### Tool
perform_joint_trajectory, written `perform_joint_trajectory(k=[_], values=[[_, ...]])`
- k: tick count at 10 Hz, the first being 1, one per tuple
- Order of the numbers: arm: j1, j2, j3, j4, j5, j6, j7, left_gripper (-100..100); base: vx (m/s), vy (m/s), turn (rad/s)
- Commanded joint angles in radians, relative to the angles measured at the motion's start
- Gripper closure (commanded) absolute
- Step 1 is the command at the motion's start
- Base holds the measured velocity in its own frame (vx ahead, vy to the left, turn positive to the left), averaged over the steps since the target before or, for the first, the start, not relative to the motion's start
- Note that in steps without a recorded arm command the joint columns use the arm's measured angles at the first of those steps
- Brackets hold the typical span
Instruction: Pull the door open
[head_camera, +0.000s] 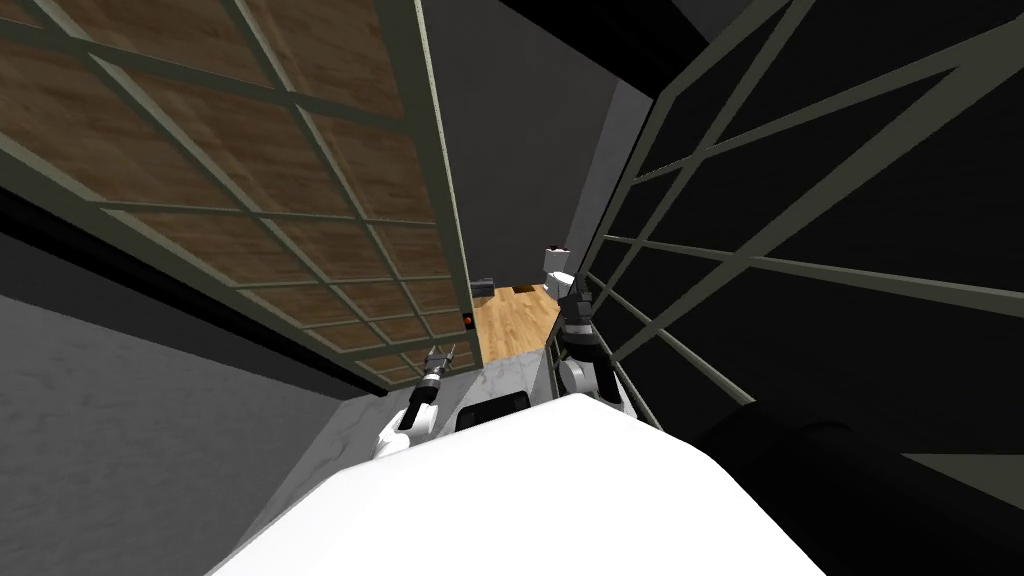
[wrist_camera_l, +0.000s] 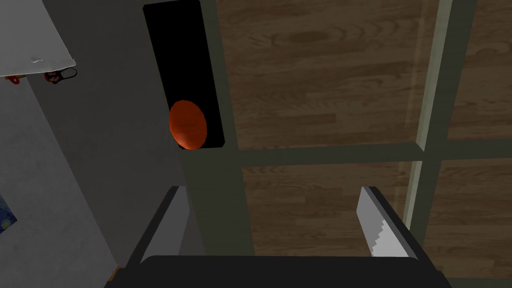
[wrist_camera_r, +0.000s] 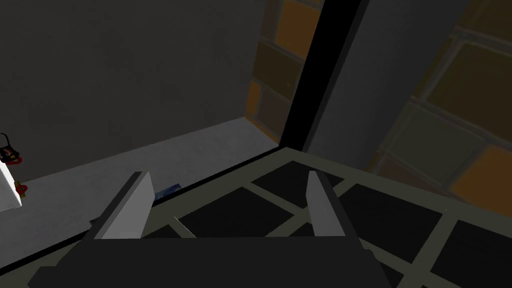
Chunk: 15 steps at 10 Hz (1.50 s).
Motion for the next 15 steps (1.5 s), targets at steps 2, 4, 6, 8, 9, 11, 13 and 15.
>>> perform_joint_trajectory(k=[2, 4, 6, 8, 9, 11, 13, 15], values=[[-0.001, 0.027, 0.036, -0.001, 0.031, 0.003, 0.006, -100, -0.028, -0.029, -0.321], [-0.009, 0.014, 0.077, 0.008, 0.064, 0.000, -0.004, -100, 0.079, -0.047, -0.248], [-0.011, -0.019, 0.102, 0.006, 0.080, -0.004, -0.022, -100, 0.224, -0.068, -0.057], [-0.011, -0.059, 0.125, -0.002, 0.089, -0.010, -0.045, -100, 0.229, -0.032, 0.036], [-0.011, -0.077, 0.134, -0.007, 0.092, -0.013, -0.058, -100, 0.199, -0.048, 0.118], [-0.002, -0.086, 0.136, -0.026, 0.092, -0.005, -0.062, -100, 0.137, -0.059, 0.095], [-0.002, -0.086, 0.136, -0.026, 0.092, -0.005, -0.062, 100, -0.024, 0.002, -0.052], [-0.002, -0.086, 0.136, -0.026, 0.092, -0.005, -0.062, 100, -0.017, 0.004, 0.006]])
